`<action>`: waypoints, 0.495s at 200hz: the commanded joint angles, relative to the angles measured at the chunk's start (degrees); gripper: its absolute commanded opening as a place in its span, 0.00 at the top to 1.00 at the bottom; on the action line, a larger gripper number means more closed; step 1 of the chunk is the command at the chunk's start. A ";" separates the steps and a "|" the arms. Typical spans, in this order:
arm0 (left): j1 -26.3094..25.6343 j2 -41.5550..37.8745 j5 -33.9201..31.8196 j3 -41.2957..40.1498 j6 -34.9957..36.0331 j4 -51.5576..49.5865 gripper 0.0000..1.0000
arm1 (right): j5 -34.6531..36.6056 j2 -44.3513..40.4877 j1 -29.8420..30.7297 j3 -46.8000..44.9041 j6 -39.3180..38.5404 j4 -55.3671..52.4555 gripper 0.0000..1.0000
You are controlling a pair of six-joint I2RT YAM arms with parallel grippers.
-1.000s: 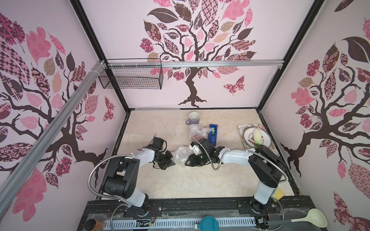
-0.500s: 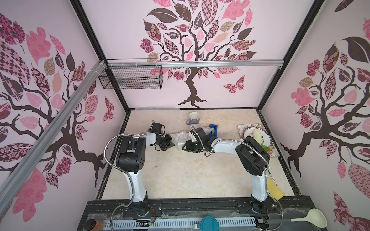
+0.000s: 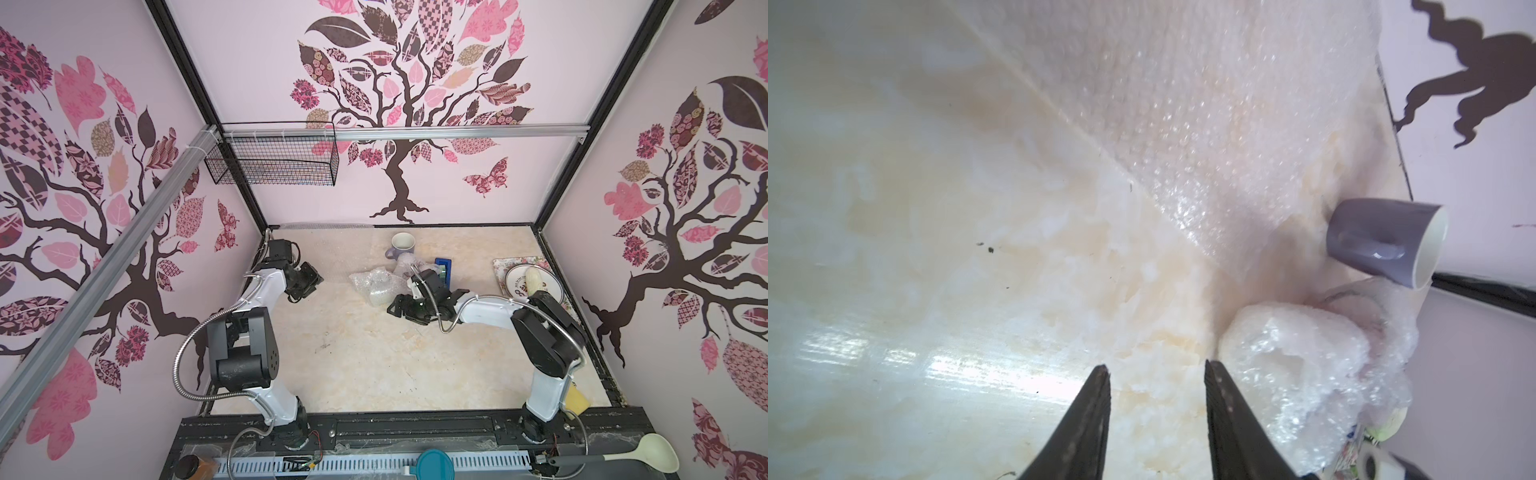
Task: Wrap mugs in bubble wrap
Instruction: Move the bubble wrap to the center of the board.
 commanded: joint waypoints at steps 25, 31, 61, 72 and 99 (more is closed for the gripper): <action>-7.10 25.86 -9.39 34.49 12.97 -16.97 0.55 | 2.40 -20.84 -0.55 -3.69 -4.51 -14.72 0.00; -8.36 28.49 -11.26 39.24 13.67 -17.71 0.54 | 2.27 -22.89 -0.91 -4.52 -4.74 -15.19 0.00; -11.54 42.49 -14.96 58.72 16.60 -27.78 0.43 | 0.17 -28.88 -3.58 -6.00 -5.83 -17.43 0.00; -12.78 44.87 -17.25 61.90 17.38 -28.00 0.42 | -0.04 -29.48 -4.00 -5.65 -6.24 -18.30 0.00; -14.82 47.63 -20.45 62.77 18.20 -27.15 0.34 | -0.29 -30.45 -4.56 -4.53 -7.23 -19.12 0.00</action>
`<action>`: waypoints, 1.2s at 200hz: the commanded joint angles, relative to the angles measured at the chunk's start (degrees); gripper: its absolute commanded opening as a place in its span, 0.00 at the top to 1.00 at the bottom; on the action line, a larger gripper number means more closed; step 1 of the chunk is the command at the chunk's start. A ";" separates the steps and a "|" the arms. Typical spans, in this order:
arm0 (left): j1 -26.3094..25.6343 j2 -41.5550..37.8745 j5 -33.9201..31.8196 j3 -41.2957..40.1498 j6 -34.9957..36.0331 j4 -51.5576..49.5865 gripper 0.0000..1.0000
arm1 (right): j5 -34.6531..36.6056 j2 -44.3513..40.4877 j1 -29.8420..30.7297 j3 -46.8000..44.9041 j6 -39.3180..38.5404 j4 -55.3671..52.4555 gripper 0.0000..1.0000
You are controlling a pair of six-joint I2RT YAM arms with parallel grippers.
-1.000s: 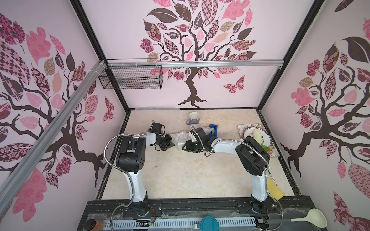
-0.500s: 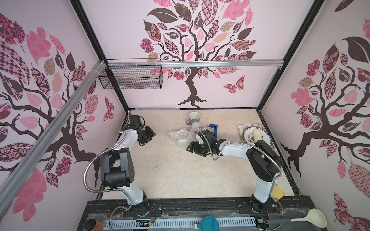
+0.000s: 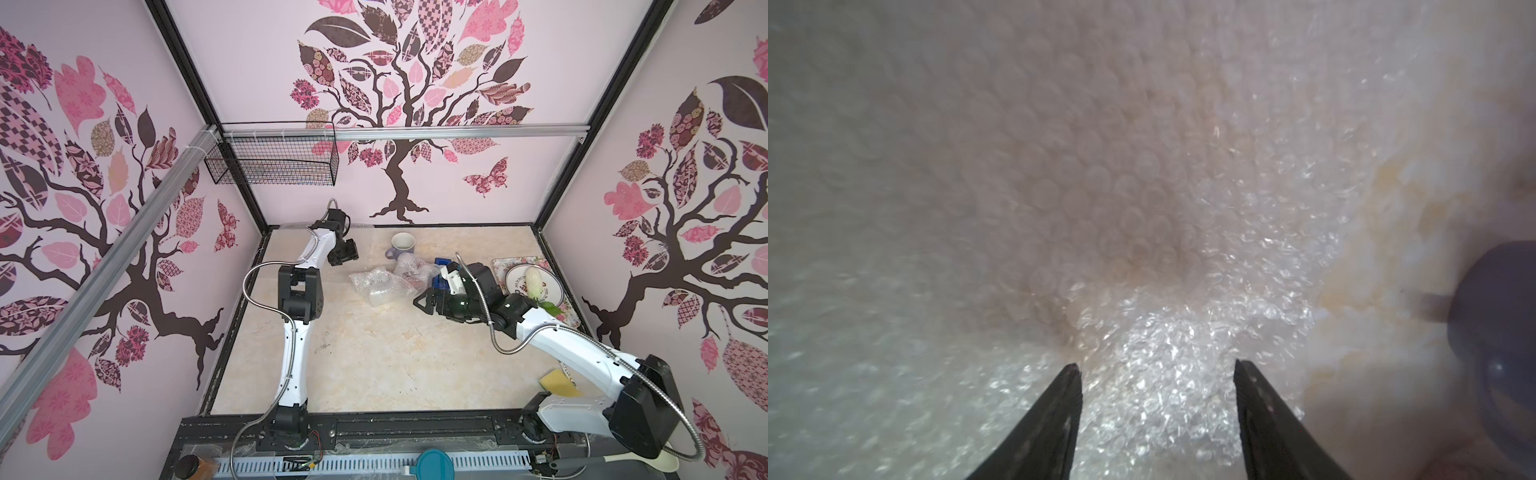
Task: Wrap mugs in bubble wrap
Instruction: Move the bubble wrap to the center of the board.
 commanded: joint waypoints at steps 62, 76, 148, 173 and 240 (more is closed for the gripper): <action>-3.30 3.11 -18.80 -3.85 6.37 -5.42 0.71 | -3.32 -6.77 -16.36 2.09 -4.87 -7.51 0.00; -1.19 0.45 -19.12 -7.07 4.99 -4.58 0.94 | -4.99 -7.14 -18.89 3.09 -5.86 -7.73 0.00; 12.37 -33.78 -2.64 -37.38 -0.51 4.76 1.00 | -7.02 -6.84 -19.26 0.87 -3.91 -3.17 0.00; 11.05 -45.73 3.70 -48.65 -3.96 3.38 1.00 | -5.78 -6.22 -19.65 2.60 -5.21 -6.82 0.00; -21.06 -63.44 12.94 -69.44 -26.64 4.81 1.00 | -4.68 -6.56 -24.84 9.27 -9.54 -21.30 0.00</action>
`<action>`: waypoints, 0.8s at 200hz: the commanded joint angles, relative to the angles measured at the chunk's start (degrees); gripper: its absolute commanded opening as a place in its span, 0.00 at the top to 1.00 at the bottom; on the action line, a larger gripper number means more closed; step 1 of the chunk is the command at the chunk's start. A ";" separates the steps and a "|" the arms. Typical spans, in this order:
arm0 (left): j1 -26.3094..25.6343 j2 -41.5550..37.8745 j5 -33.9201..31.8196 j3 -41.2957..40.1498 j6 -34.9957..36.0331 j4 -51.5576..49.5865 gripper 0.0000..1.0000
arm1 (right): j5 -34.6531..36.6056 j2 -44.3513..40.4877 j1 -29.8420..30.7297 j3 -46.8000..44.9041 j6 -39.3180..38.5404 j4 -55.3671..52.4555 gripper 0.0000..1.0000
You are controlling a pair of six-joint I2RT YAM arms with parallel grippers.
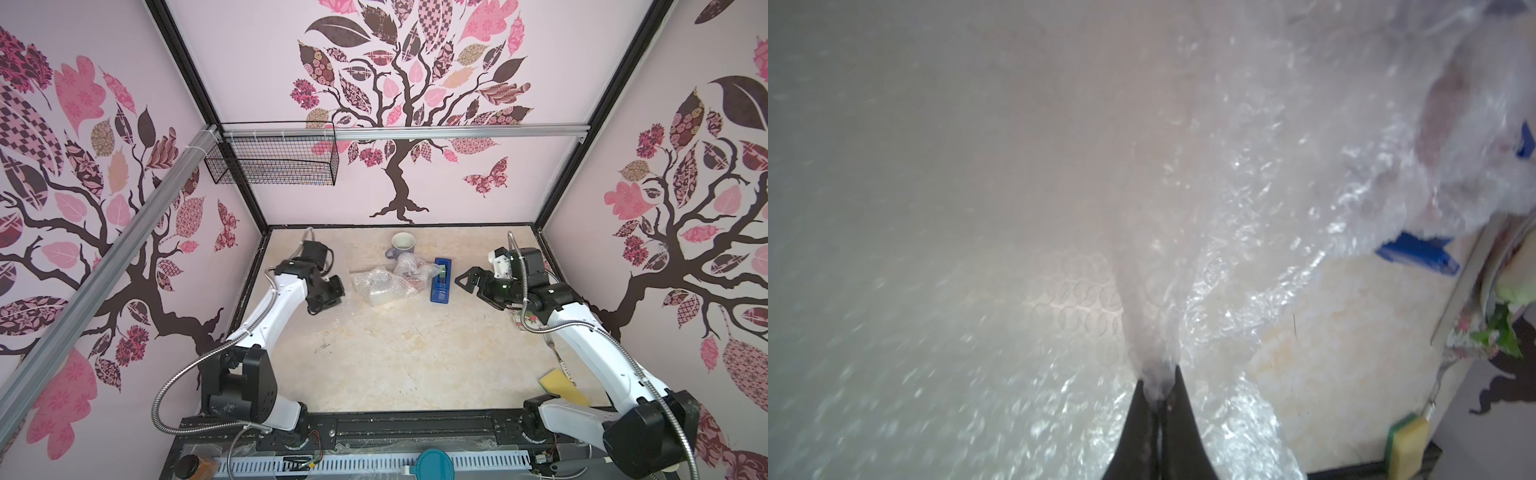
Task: Wrap mugs in bubble wrap
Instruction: Move the bubble wrap to the center of the board.
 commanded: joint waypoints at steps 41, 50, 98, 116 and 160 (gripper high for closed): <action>-32.92 15.82 0.03 6.32 -12.05 5.32 1.00 | -0.56 -1.72 -3.60 1.62 -2.71 -6.54 0.00; -34.62 19.22 1.78 8.52 -13.21 6.35 1.00 | -0.84 -1.85 -4.62 1.59 -2.75 -6.65 0.00; -37.57 29.37 6.26 19.60 -12.57 13.65 1.00 | -2.30 -0.30 -7.32 2.65 -4.33 -7.19 0.00; -39.45 34.43 7.25 28.22 -7.53 6.95 1.00 | -1.38 1.21 -7.45 2.04 -3.43 -6.82 0.00; -39.34 24.26 1.12 25.52 -0.25 -1.47 0.44 | -1.90 6.88 -7.57 5.64 -1.35 -3.91 0.00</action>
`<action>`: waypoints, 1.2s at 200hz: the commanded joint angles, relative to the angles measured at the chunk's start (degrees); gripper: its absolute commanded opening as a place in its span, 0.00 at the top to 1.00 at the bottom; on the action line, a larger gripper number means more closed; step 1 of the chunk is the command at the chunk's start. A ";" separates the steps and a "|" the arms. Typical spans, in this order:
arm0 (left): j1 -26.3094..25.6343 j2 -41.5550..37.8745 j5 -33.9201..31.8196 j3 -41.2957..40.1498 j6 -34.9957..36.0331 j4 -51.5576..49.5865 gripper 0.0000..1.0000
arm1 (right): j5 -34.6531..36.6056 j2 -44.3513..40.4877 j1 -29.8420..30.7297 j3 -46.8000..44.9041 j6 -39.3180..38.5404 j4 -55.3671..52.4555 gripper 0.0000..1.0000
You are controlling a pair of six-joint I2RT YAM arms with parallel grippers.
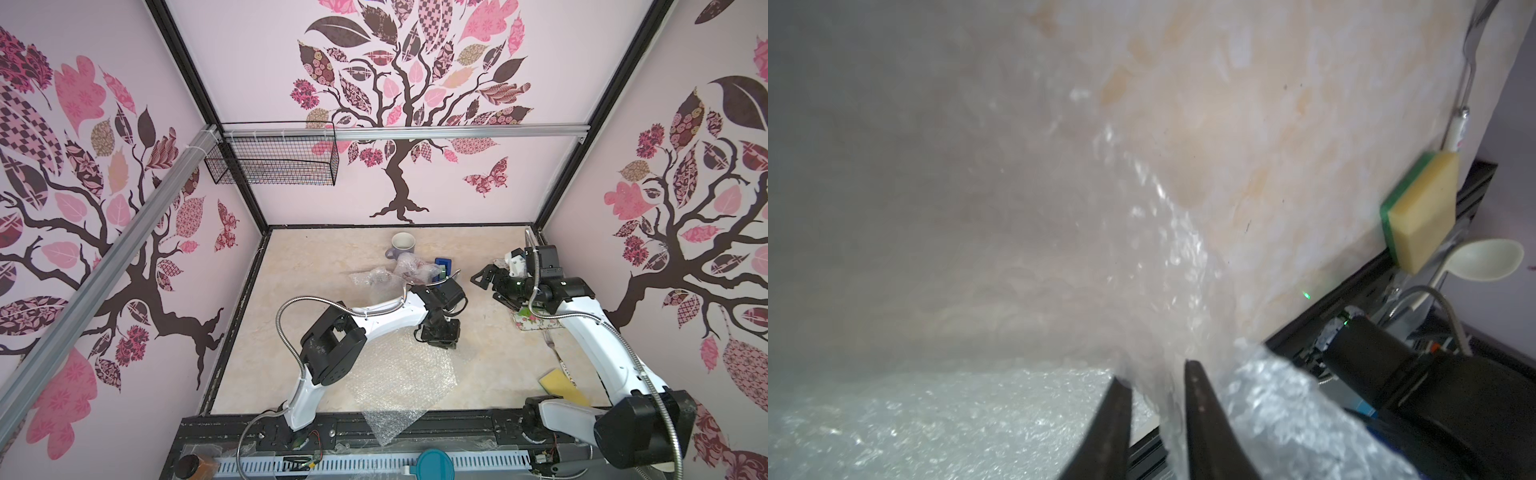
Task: Wrap mugs in bubble wrap
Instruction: Move the bubble wrap to the center of the board.
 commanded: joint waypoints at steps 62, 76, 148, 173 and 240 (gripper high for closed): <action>24.01 -42.12 -4.72 -39.98 -4.51 -9.37 0.67 | -0.55 19.02 10.11 16.26 -2.48 1.64 0.00; 27.07 -41.30 -3.50 -45.19 -4.04 -4.95 0.78 | 4.85 24.77 12.04 22.70 -4.83 1.74 0.00; 31.02 -20.15 -11.90 -37.12 5.74 -0.10 0.87 | 10.17 56.79 12.89 59.99 -13.56 -0.07 0.09; 32.31 -12.95 -15.88 -32.67 10.67 -1.05 0.87 | 10.37 68.92 12.98 77.66 -15.33 -6.13 0.14; 35.18 -6.96 -25.43 -21.17 21.39 0.07 0.88 | 7.73 80.57 14.50 86.95 -13.08 -0.41 0.22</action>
